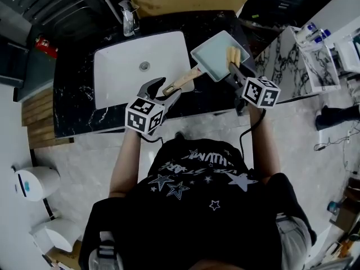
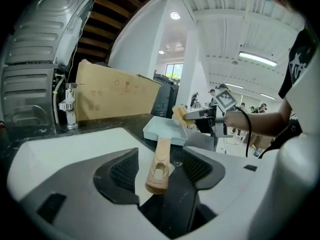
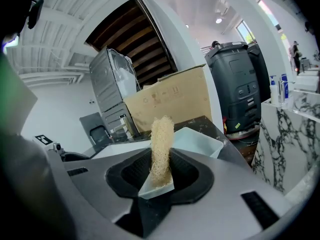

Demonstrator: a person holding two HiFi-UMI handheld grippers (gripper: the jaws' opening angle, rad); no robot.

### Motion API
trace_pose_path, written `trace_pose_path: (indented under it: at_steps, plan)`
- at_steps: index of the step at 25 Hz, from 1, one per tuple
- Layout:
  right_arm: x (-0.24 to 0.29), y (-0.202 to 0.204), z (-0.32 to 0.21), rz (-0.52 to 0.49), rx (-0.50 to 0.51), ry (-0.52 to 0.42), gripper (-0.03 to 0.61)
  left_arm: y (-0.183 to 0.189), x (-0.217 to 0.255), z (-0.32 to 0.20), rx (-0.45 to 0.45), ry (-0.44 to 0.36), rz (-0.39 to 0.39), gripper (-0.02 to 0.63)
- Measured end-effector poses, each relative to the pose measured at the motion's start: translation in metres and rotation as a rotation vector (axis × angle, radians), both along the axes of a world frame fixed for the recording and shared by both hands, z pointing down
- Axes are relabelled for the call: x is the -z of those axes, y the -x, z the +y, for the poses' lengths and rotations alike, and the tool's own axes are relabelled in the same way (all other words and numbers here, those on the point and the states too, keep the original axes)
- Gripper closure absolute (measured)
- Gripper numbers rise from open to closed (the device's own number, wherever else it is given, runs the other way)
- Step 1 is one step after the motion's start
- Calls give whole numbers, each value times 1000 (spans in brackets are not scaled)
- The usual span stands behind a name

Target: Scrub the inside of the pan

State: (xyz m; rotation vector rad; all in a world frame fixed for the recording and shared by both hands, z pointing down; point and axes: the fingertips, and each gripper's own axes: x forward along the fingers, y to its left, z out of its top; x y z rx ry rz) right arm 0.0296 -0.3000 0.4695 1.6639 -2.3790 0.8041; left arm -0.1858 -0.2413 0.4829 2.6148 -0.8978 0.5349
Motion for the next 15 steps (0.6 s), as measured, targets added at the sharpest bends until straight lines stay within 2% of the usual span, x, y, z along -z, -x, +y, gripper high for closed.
trace_pose_path:
  at_steps: [10,15]
  plan:
    - [-16,1,-12,109,-32,64,468,0,-18,-7,-73,27,-28,373]
    - [-23,5,-16,139,-26,105,468,1,-22,-10,-85,46,-16,388]
